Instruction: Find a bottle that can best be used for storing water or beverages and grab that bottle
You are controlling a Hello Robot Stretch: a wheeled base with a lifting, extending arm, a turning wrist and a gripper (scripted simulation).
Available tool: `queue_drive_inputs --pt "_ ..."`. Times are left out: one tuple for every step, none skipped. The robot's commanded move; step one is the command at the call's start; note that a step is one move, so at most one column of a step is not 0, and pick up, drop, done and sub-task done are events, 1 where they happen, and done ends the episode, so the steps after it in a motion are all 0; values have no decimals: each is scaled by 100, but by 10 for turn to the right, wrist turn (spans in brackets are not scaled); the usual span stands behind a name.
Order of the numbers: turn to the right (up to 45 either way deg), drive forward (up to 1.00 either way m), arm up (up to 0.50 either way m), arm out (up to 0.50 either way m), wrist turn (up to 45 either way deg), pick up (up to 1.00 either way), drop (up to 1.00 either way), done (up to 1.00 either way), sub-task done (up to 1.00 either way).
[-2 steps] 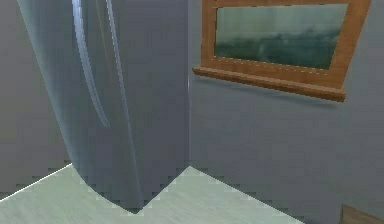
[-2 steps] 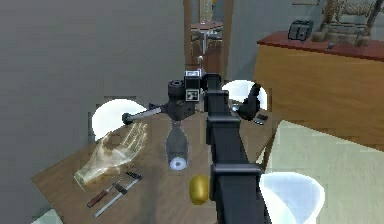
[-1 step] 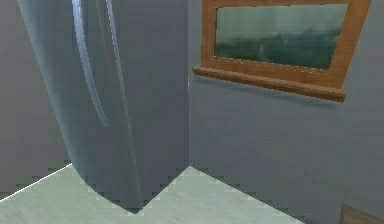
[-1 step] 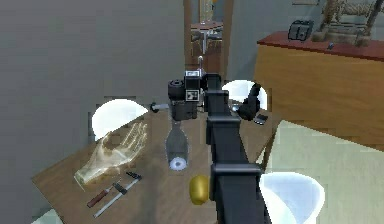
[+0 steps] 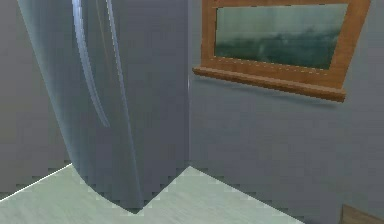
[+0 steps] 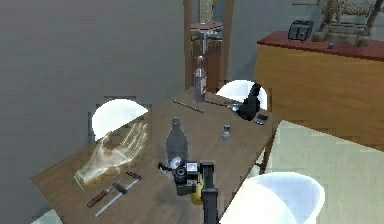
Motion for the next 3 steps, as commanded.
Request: queue_drive_inputs --pt "0 0 0 0 0 100 0 0 0" --pt "0 0 10 0 0 0 0 0 0" --pt "0 0 0 0 0 0 0 100 0"
